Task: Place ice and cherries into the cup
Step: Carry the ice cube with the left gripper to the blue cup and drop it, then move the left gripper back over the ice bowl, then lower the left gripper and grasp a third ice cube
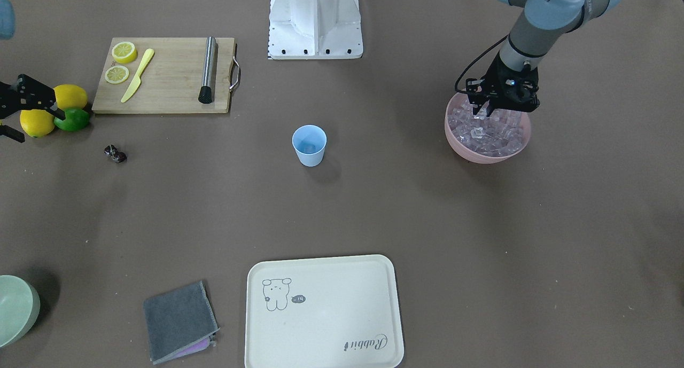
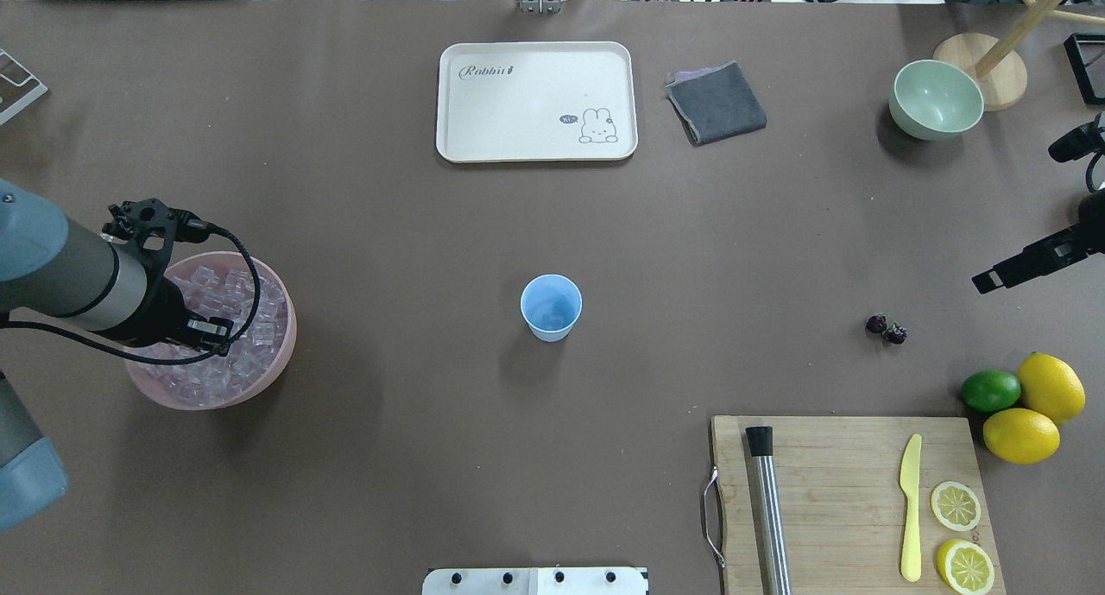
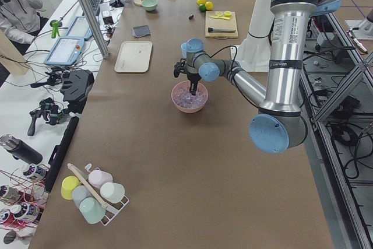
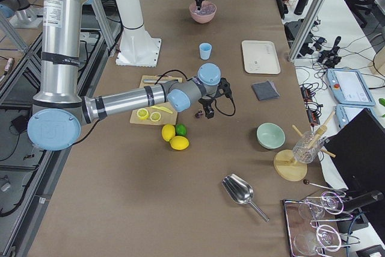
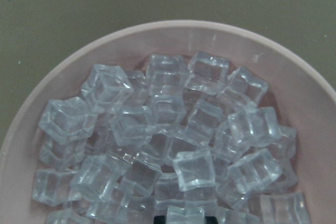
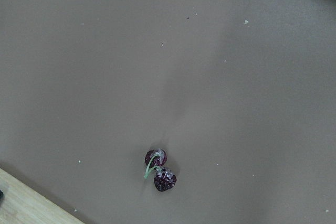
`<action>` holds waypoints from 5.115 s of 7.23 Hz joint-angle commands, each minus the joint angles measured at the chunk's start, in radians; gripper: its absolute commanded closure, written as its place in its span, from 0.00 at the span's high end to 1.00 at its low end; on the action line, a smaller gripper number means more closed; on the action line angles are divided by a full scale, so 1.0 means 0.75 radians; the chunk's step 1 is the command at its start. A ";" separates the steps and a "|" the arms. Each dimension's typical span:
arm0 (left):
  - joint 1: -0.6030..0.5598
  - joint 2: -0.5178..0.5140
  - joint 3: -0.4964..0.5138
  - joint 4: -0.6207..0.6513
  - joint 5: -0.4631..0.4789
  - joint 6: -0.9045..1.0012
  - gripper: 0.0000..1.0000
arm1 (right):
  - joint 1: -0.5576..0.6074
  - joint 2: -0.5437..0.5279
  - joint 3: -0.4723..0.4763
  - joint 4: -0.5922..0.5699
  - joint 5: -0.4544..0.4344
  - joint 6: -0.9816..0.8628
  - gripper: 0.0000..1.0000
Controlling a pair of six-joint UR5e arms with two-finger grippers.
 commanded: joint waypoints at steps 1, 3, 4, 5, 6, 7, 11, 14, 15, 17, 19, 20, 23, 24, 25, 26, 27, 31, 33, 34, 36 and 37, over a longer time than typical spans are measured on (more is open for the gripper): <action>-0.018 -0.211 -0.029 0.011 -0.034 -0.195 0.00 | -0.001 0.004 0.002 0.000 0.000 0.022 0.99; 0.041 -0.500 0.136 0.015 -0.034 -0.436 0.00 | -0.001 0.010 -0.002 0.000 -0.004 0.021 0.99; 0.094 -0.582 0.185 0.015 -0.021 -0.503 0.00 | -0.001 0.012 0.000 0.000 -0.002 0.021 0.99; 0.125 -0.717 0.305 0.011 -0.011 -0.554 0.00 | -0.001 0.012 0.002 0.000 -0.002 0.021 0.99; 0.162 -0.841 0.438 0.005 0.035 -0.598 0.00 | -0.001 0.012 0.002 0.002 0.000 0.021 0.99; 0.194 -0.891 0.484 0.003 0.074 -0.634 0.00 | -0.003 0.012 0.002 0.002 -0.002 0.021 0.99; 0.250 -1.002 0.652 -0.120 0.208 -0.678 0.79 | -0.003 0.010 0.002 0.002 -0.002 0.021 0.99; 0.189 -0.868 0.504 -0.090 0.110 -0.607 0.78 | -0.003 0.010 -0.006 0.000 -0.008 0.021 0.99; 0.130 -0.707 0.365 -0.073 0.023 -0.511 0.78 | -0.003 0.010 -0.010 0.000 -0.008 0.021 0.99; 0.068 -0.461 0.193 -0.069 0.009 -0.461 0.78 | -0.003 0.010 -0.012 0.000 -0.008 0.023 0.99; 0.033 -0.310 0.111 -0.069 0.009 -0.384 0.78 | -0.003 0.010 -0.016 0.000 -0.010 0.021 0.99; 0.031 -0.210 0.072 -0.073 0.003 -0.375 0.79 | -0.003 0.010 -0.016 0.000 -0.010 0.021 0.99; -0.008 -0.097 0.110 -0.091 -0.070 -0.373 0.96 | -0.003 0.006 -0.018 0.000 -0.010 0.021 0.99; -0.032 -0.080 0.106 -0.110 -0.105 -0.373 0.96 | -0.003 0.006 -0.018 0.000 -0.008 0.021 0.99; -0.055 -0.047 0.120 -0.114 -0.109 -0.377 0.96 | -0.003 0.006 -0.018 0.000 -0.008 0.021 0.99; -0.059 0.006 0.122 -0.185 -0.103 -0.377 0.95 | -0.003 0.006 -0.016 0.000 -0.006 0.021 0.99; -0.059 0.016 0.187 -0.293 -0.103 -0.401 0.89 | -0.007 0.006 -0.016 0.000 -0.006 0.021 0.99; -0.055 0.012 0.257 -0.368 -0.099 -0.477 0.65 | -0.005 0.006 -0.004 0.002 -0.004 0.023 0.99; -0.047 0.006 0.272 -0.370 -0.101 -0.477 0.58 | -0.005 0.002 0.000 0.014 -0.002 0.023 0.99; -0.043 0.000 0.272 -0.370 -0.101 -0.479 0.58 | -0.003 -0.006 0.000 0.020 -0.002 0.023 0.99; -0.038 -0.008 0.284 -0.374 -0.101 -0.479 0.52 | -0.005 -0.009 -0.004 0.020 -0.004 0.023 0.99; -0.038 -0.008 0.286 -0.374 -0.101 -0.479 0.47 | -0.005 -0.009 -0.006 0.020 -0.004 0.023 0.99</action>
